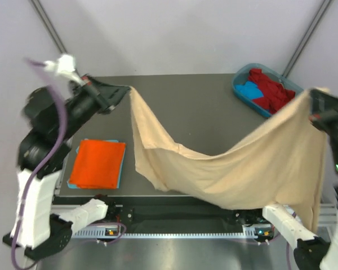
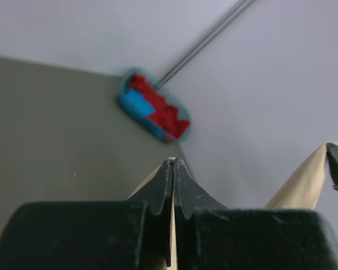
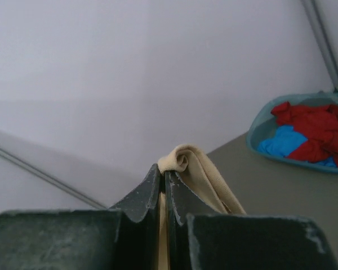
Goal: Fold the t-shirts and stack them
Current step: Flatten the tshirt out
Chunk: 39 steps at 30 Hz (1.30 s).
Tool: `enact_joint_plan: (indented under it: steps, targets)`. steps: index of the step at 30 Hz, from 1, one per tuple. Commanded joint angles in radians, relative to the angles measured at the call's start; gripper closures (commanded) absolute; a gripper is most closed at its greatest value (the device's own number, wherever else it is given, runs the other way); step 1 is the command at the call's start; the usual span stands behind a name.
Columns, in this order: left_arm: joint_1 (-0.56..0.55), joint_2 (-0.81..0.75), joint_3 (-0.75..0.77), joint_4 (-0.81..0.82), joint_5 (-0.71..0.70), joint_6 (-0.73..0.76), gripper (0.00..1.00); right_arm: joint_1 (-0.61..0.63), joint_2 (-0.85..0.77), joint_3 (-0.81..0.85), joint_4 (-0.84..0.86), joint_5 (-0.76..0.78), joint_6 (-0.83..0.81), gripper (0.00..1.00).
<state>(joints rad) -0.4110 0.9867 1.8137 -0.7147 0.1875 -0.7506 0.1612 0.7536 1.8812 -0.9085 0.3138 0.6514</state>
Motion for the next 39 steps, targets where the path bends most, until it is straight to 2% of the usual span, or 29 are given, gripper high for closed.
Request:
enact_joint_plan:
  steps: [1, 3, 4, 5, 7, 8, 10, 11, 12, 13, 14, 16, 17, 21, 25, 26, 28, 31, 33, 34, 37, 39]
  targets:
    - [0.005, 0.127, -0.082, -0.026, -0.084, 0.037, 1.00, 0.009, 0.150, -0.182, 0.192, -0.204, -0.038, 1.00]
    - [0.005, 0.199, -0.100, -0.003, -0.135, 0.065, 1.00, 0.011, 0.226, -0.259, 0.311, -0.238, -0.030, 1.00]
    - [0.005, 0.264, -0.094, 0.032, -0.208, 0.075, 1.00, 0.009, 0.260, -0.272, 0.356, -0.266, -0.032, 1.00]
    - [0.005, 0.303, -0.079, 0.059, -0.238, 0.085, 1.00, 0.009, 0.341, -0.278, 0.444, -0.277, -0.033, 1.00]
    - [0.005, 0.390, -0.068, 0.163, -0.345, 0.132, 1.00, 0.009, 0.438, -0.226, 0.515, -0.291, -0.054, 1.00]
    - [0.006, 0.406, -0.100, 0.311, -0.497, 0.129, 1.00, 0.011, 0.545, -0.187, 0.569, -0.289, -0.070, 1.00]
    - [0.014, 0.475, -0.111, 0.455, -0.589, 0.091, 1.00, 0.003, 0.657, -0.009, 0.582, -0.286, -0.116, 1.00]
    - [0.035, 0.512, -0.040, 0.490, -0.592, 0.074, 1.00, -0.012, 0.773, 0.080, 0.565, -0.295, -0.119, 1.00]
    - [0.044, 0.655, 0.218, 0.427, -0.580, 0.070, 1.00, -0.044, 0.922, 0.457, 0.471, -0.350, -0.113, 1.00]
    - [0.044, 0.693, 0.220, 0.426, -0.580, 0.069, 1.00, -0.045, 0.923, 0.461, 0.470, -0.351, -0.113, 1.00]
    - [0.044, 0.725, 0.381, 0.410, -0.576, 0.082, 1.00, -0.057, 0.963, 0.548, 0.449, -0.387, -0.104, 1.00]
    - [0.044, 0.759, 0.493, 0.403, -0.576, 0.123, 1.00, -0.100, 1.018, 0.689, 0.436, -0.415, -0.073, 1.00]
    - [0.044, 0.759, 0.557, 0.414, -0.580, 0.143, 1.00, -0.117, 1.006, 0.678, 0.457, -0.429, -0.058, 1.00]
    - [0.044, 0.658, 0.527, 0.465, -0.599, 0.244, 1.00, -0.229, 0.802, 0.439, 0.618, -0.432, -0.025, 1.00]
    - [0.044, 0.404, 0.232, 0.576, -0.527, 0.234, 1.00, -0.255, 0.687, 0.184, 0.651, -0.458, -0.051, 1.00]
    - [0.044, 0.365, 0.104, 0.580, -0.522, 0.231, 1.00, -0.255, 0.643, 0.135, 0.648, -0.470, -0.056, 1.00]
    - [0.044, 0.252, -0.009, 0.569, -0.508, 0.209, 1.00, -0.255, 0.584, -0.040, 0.643, -0.486, -0.081, 1.00]
    - [0.044, 0.114, -0.263, 0.538, -0.435, 0.183, 1.00, -0.255, 0.443, -0.325, 0.640, -0.476, -0.096, 1.00]
    - [0.044, 0.057, -0.347, 0.448, -0.375, 0.160, 1.00, -0.255, 0.351, -0.509, 0.613, -0.484, -0.117, 1.00]
    - [0.044, -0.001, -0.390, 0.404, -0.366, 0.143, 1.00, -0.255, 0.319, -0.565, 0.594, -0.478, -0.128, 1.00]
    - [0.044, -0.129, -0.653, 0.321, -0.286, 0.116, 1.00, -0.255, 0.192, -0.769, 0.536, -0.429, -0.160, 1.00]
    - [0.044, -0.184, -0.736, 0.238, -0.258, 0.105, 1.00, -0.255, 0.127, -0.883, 0.465, -0.403, -0.156, 1.00]
